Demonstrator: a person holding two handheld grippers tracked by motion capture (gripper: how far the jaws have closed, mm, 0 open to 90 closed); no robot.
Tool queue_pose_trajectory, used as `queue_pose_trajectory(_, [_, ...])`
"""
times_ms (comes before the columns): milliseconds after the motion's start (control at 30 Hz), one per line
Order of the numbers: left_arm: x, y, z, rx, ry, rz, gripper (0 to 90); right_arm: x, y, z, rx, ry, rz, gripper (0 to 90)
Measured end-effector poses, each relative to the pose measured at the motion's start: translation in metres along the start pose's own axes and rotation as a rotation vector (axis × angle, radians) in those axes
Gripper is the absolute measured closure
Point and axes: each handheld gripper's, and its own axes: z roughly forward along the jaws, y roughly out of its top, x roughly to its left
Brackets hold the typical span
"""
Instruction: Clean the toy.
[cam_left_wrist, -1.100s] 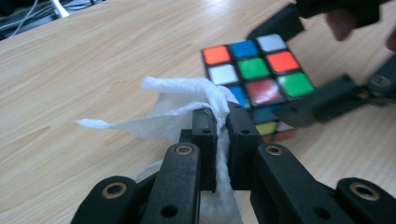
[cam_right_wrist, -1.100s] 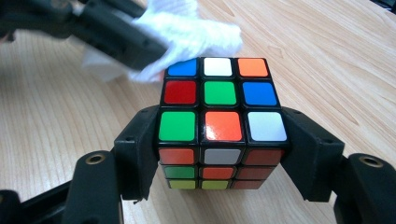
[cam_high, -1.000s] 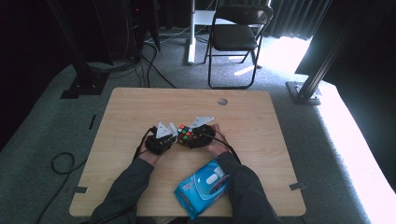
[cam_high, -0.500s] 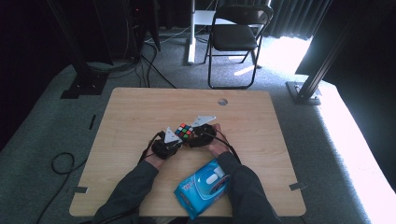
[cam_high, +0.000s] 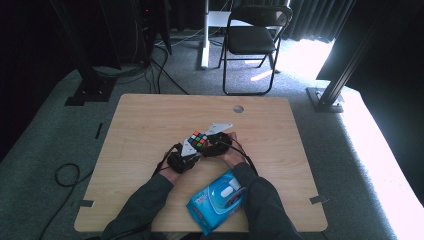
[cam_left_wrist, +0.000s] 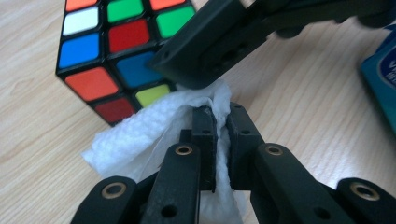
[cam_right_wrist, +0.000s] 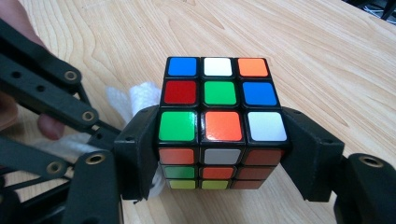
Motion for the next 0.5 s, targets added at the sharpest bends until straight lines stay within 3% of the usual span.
queue_pose_trajectory(267, [0.000, -0.001, 0.000, 0.012, 0.020, 0.023, 84.0, 0.000, 0.000, 0.000, 0.000, 0.002, -0.001, 34.5])
queue_pose_trajectory(500, [0.012, -0.005, -0.006, 0.004, 0.050, -0.015, 84.0, 0.001, 0.000, 0.000, 0.004, 0.006, -0.008, 34.5])
